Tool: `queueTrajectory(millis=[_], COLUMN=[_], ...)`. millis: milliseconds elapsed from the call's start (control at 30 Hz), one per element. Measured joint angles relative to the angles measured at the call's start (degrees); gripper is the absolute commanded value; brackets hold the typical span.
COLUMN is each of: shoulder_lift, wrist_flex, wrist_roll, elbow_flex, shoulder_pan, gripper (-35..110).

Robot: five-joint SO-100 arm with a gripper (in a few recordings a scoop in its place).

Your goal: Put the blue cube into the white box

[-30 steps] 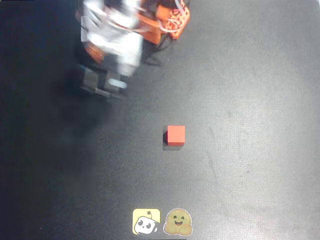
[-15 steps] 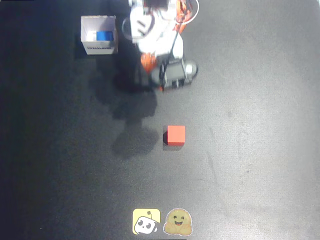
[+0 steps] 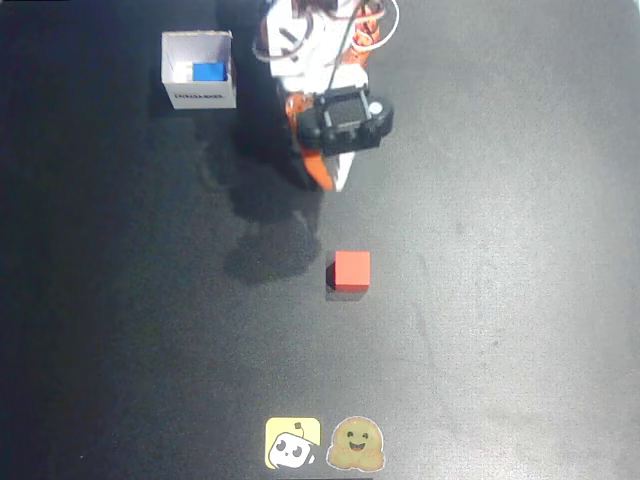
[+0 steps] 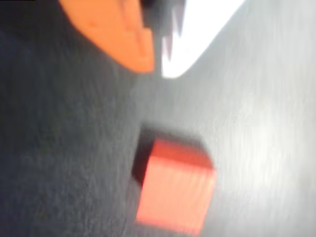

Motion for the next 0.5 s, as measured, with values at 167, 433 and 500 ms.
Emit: queueTrajectory(millis=[167,433,500], shoulder_lift=[0.0,0.2,0.2], wrist_flex=[-2.1,12.4,17.1], wrist_roll=[4.9,6.5,6.5], elbow_flex=[0.7,0.8,0.8], shoulder_pan=[0.0,0.0,0.0], gripper=[0,0,0])
